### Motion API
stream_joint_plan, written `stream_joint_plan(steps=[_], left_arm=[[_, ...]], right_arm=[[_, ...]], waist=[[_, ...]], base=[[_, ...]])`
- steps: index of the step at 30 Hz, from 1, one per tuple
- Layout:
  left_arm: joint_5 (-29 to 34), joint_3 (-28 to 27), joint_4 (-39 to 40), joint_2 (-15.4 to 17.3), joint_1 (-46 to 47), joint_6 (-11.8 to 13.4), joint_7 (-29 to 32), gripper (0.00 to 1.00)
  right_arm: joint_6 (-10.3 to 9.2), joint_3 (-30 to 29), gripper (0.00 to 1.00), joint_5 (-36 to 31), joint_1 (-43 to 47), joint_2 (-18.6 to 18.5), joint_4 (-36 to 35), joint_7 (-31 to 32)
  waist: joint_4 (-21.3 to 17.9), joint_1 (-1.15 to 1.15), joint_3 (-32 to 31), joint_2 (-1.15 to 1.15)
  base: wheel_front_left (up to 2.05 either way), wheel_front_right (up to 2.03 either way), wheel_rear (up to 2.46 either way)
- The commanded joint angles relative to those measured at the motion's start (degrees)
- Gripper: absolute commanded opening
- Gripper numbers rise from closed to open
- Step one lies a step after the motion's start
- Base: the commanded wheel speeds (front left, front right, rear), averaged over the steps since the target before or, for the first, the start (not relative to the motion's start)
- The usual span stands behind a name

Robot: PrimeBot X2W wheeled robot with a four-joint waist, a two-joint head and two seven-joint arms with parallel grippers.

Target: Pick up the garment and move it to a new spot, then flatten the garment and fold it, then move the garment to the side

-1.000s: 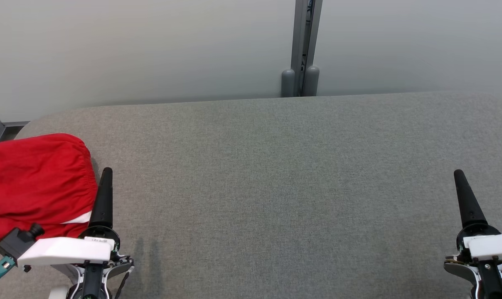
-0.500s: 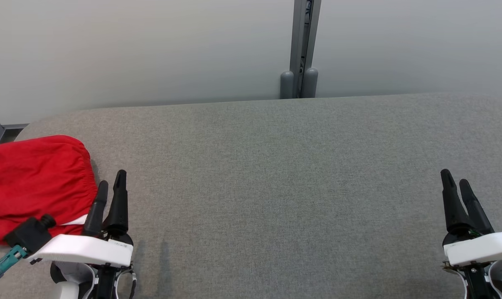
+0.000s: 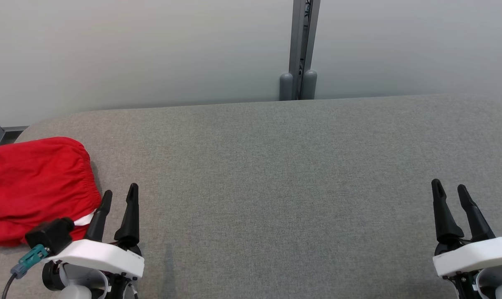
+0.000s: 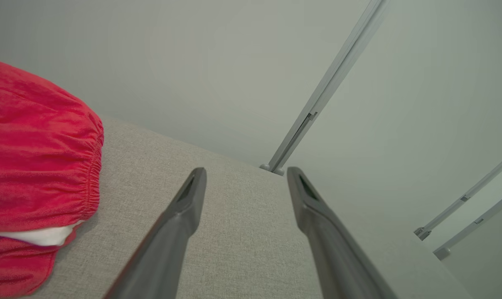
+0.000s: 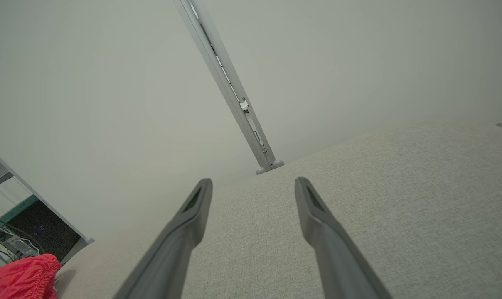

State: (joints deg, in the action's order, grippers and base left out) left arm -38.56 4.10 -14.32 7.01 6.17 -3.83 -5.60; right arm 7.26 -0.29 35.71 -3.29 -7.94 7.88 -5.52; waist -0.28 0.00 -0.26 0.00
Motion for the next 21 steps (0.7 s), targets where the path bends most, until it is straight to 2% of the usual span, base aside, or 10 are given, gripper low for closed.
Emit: stream_joint_plan(steps=[1, 21], left_arm=[[2.1, 0.3, 0.2, 0.9, 0.7, 0.5, -0.6, 1.0], [13.3, 3.4, -2.7, 2.5, 0.8, 3.0, -3.6, 1.0]], right_arm=[[0.26, 0.0, 1.0, -1.9, -0.4, -0.7, -0.6, -0.7], [0.28, 0.2, 1.0, -14.2, 0.6, -0.7, 1.0, -3.7]], waist=[[0.0, 0.0, 0.0, 0.0], [0.0, 0.0, -0.3, 0.0]], base=[[0.0, 0.0, 0.0], [0.0, 0.0, 0.0]])
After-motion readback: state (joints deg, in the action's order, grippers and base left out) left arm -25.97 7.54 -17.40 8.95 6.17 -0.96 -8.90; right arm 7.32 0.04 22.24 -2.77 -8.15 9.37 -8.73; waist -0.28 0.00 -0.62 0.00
